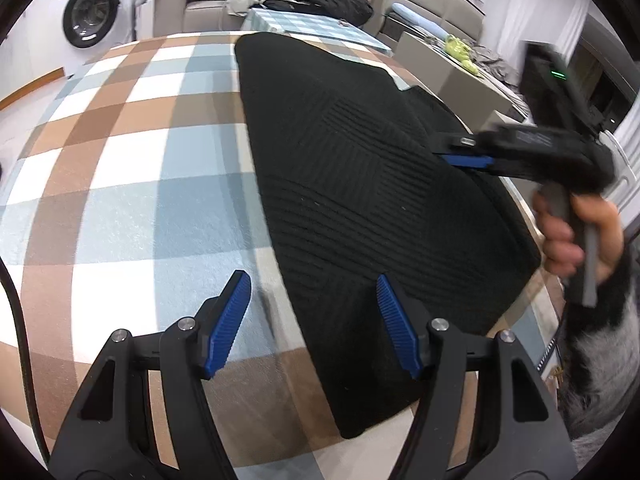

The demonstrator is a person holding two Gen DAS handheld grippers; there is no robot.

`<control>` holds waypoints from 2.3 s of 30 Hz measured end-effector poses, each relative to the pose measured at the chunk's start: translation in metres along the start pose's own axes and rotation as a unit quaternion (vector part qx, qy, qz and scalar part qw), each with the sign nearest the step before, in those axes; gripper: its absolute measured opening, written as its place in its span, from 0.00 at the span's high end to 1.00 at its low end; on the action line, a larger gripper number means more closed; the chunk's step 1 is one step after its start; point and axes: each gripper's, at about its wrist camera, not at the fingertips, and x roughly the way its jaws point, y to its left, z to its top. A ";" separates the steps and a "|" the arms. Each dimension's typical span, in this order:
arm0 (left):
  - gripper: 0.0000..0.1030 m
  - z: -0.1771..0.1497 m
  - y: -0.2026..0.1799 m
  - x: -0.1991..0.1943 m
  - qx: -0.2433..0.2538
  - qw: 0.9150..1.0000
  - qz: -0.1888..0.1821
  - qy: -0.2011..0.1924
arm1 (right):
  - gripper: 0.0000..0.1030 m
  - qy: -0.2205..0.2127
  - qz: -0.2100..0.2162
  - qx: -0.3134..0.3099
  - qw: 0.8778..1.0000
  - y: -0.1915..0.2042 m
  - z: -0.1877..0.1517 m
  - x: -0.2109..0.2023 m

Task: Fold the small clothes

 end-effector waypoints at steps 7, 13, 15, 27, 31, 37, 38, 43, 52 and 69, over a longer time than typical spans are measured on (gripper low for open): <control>0.39 0.006 0.003 -0.006 -0.014 1.000 0.013 -0.016 | 0.92 -0.036 -0.024 -0.048 0.998 0.019 0.031 0.005; 0.39 0.008 0.001 0.006 -0.012 1.000 0.012 -0.006 | 0.87 -0.020 -0.120 -0.066 0.990 0.023 0.042 0.017; 0.39 0.007 -0.001 0.005 -0.007 1.000 0.018 -0.007 | 0.78 -0.001 -0.103 -0.041 0.994 0.015 0.036 0.019; 0.39 0.005 -0.001 0.006 -0.010 1.000 0.000 -0.004 | 0.76 0.027 0.015 -0.087 0.996 0.011 -0.102 -0.051; 0.39 0.008 -0.006 0.004 0.000 1.000 0.002 -0.006 | 0.92 0.000 0.019 -0.072 0.997 0.012 -0.108 -0.064; 0.39 0.006 -0.009 0.009 0.006 1.000 0.003 0.001 | 0.88 0.047 -0.007 -0.059 0.997 0.014 -0.106 -0.056; 0.39 0.005 -0.009 0.010 0.007 1.000 0.005 0.004 | 0.87 0.058 -0.019 -0.055 0.997 0.012 -0.103 -0.050; 0.39 0.004 -0.009 0.010 0.008 1.000 0.002 0.006 | 0.49 -0.016 -0.016 -0.058 0.998 0.013 -0.083 -0.071; 0.39 0.003 -0.008 0.008 0.006 1.000 0.006 0.003 | 0.50 0.000 0.056 -0.009 0.998 -0.018 -0.033 -0.020; 0.39 0.012 -0.007 0.004 0.012 1.000 -0.003 -0.008 | 0.89 -0.042 -0.067 -0.099 0.992 0.020 -0.023 -0.038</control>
